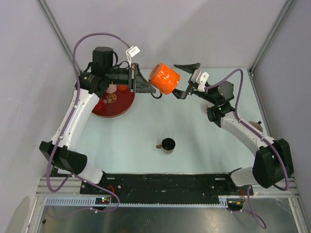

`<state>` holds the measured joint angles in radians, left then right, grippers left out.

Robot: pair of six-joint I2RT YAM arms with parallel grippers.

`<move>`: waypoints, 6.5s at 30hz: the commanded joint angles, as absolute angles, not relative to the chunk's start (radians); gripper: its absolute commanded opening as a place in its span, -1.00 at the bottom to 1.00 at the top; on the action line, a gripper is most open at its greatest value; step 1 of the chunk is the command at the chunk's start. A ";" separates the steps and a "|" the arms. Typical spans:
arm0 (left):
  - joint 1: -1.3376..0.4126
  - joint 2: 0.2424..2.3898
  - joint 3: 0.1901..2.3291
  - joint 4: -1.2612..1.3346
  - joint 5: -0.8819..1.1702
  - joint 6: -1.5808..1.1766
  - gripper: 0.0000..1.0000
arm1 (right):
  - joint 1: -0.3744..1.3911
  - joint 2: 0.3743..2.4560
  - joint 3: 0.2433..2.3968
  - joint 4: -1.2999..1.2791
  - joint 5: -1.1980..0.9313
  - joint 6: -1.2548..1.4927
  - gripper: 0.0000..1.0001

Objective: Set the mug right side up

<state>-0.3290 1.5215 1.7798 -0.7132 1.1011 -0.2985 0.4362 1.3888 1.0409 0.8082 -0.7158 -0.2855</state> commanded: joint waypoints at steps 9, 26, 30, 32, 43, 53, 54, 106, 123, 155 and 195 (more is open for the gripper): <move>-0.351 1.460 1.762 -0.659 1.174 -0.302 -0.99 | 0.459 1.342 1.097 1.005 -0.715 -0.129 0.15; -0.315 1.509 1.919 -0.865 0.478 0.092 0.98 | 0.516 1.275 1.162 0.116 0.023 0.227 -1.00; -0.356 1.526 1.989 -0.920 0.318 0.210 0.99 | 0.551 1.368 1.282 -0.186 0.198 0.420 -1.00; -0.411 1.536 2.003 -0.930 0.257 0.260 0.99 | 0.561 1.431 1.344 -0.280 0.206 0.492 -1.00; -0.667 1.622 1.819 -0.682 -0.047 0.456 0.99 | 0.591 1.638 1.547 -0.400 0.106 0.683 -1.00; -0.698 1.674 1.614 -0.453 -0.186 0.585 0.60 | 0.627 1.650 1.555 -0.373 0.047 0.709 -1.00; -0.699 1.677 1.609 -0.441 -0.200 0.589 0.49 | 0.630 1.651 1.556 -0.372 0.043 0.707 -1.00; 0.705 1.267 0.825 -0.454 0.155 0.560 -0.99 | 0.633 1.676 1.663 -0.375 -0.380 0.366 0.99; 0.795 1.331 0.745 -0.299 0.316 0.626 0.29 | 0.612 1.644 1.622 -0.331 -0.374 0.326 0.99; 0.203 1.986 1.809 -0.682 -0.031 0.058 0.99 | 0.533 1.571 1.419 -0.341 -0.354 0.315 0.99; 0.083 1.944 1.625 -0.833 0.510 0.800 0.99 | 0.534 1.506 1.364 -0.406 -0.297 0.302 0.99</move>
